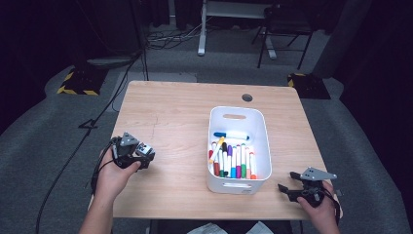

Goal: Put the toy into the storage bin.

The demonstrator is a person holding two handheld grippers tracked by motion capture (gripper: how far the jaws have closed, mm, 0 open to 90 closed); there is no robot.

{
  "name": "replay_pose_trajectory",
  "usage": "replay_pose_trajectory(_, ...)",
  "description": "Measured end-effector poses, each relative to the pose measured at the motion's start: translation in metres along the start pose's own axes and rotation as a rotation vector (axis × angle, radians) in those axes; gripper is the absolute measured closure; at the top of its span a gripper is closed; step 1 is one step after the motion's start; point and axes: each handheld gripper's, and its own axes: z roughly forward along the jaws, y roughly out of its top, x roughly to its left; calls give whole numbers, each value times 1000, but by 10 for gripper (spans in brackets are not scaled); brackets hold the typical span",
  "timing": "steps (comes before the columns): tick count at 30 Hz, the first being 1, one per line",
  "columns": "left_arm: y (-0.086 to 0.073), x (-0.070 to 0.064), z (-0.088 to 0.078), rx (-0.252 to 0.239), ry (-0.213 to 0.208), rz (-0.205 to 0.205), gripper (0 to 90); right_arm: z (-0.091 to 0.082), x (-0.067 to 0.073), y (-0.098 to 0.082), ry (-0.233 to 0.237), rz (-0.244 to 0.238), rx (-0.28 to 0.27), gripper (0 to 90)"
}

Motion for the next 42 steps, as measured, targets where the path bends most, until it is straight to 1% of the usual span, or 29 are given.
replay_pose_trajectory(2,3,-2,-2,-5,-10,3,257,0,0,0,0,-1,0,254)
replay_pose_trajectory(3,10,-4,-6,-4,-21,19,257,0,0,0,0,-1,0,254)
replay_pose_trajectory(4,13,-6,-7,-18,-25,14,257,0,0,0,1,-3,4,254)
replay_pose_trajectory(6,19,-8,-10,-22,-38,33,257,0,0,0,-1,-1,1,254)
replay_pose_trajectory(8,22,-10,-11,-27,-47,40,257,0,0,0,-1,-1,1,254)
replay_pose_trajectory(10,29,-15,-12,-35,-64,61,257,0,1,0,-2,4,1,254)
replay_pose_trajectory(11,34,-19,-12,-40,-85,71,257,0,0,0,-2,-4,4,254)
replay_pose_trajectory(12,37,-22,-12,-47,-87,86,257,0,0,0,-2,-3,3,254)
replay_pose_trajectory(14,41,-25,-13,-51,-91,93,257,0,0,0,-2,-3,4,254)
replay_pose_trajectory(15,44,-27,-12,-56,-100,107,257,0,0,0,-2,-3,4,254)
replay_pose_trajectory(17,56,-37,-12,-67,-126,133,257,0,0,0,-2,-2,3,254)
replay_pose_trajectory(18,60,-41,-12,-73,-143,134,257,0,0,0,-2,-4,4,254)
replay_pose_trajectory(19,60,-41,-12,-73,-143,134,257,0,0,0,-2,-4,4,254)
replay_pose_trajectory(20,64,-45,-12,-79,-142,149,257,0,0,0,-2,-2,3,254)
replay_pose_trajectory(21,68,-48,-12,-79,-159,163,257,0,0,0,-2,-3,3,254)
replay_pose_trajectory(22,75,-57,-11,-82,-183,173,257,0,0,0,-2,-3,3,254)
replay_pose_trajectory(23,75,-57,-11,-82,-183,173,257,0,0,0,-2,-6,3,254)
replay_pose_trajectory(24,83,-62,-10,-85,-184,213,257,0,0,0,-3,-4,3,254)
replay_pose_trajectory(25,83,-62,-10,-85,-184,213,257,0,0,0,-3,-4,3,254)
replay_pose_trajectory(26,90,-69,-8,-89,-206,221,257,0,0,0,-4,-4,2,254)
replay_pose_trajectory(27,90,-69,-8,-89,-206,221,257,0,0,0,-3,-4,3,254)
replay_pose_trajectory(28,98,-75,-5,-94,-228,231,257,0,0,0,-4,-4,2,254)
replay_pose_trajectory(31,105,-81,-3,-108,-232,244,257,0,0,0,-4,-4,3,254)
replay_pose_trajectory(32,112,-88,-1,-112,-255,255,257,0,0,0,-4,-4,3,254)
replay_pose_trajectory(34,116,-91,1,-121,-261,265,257,0,0,0,-4,-5,3,254)
replay_pose_trajectory(36,123,-100,3,-124,-301,267,257,0,0,0,-4,-4,3,254)
replay_pose_trajectory(38,131,-108,5,-132,-318,282,257,0,0,0,-4,-4,3,254)
replay_pose_trajectory(41,137,-114,6,-136,-329,293,257,0,0,0,-4,-5,3,254)
replay_pose_trajectory(42,139,-118,7,-130,-346,289,257,0,0,0,-4,-4,3,254)
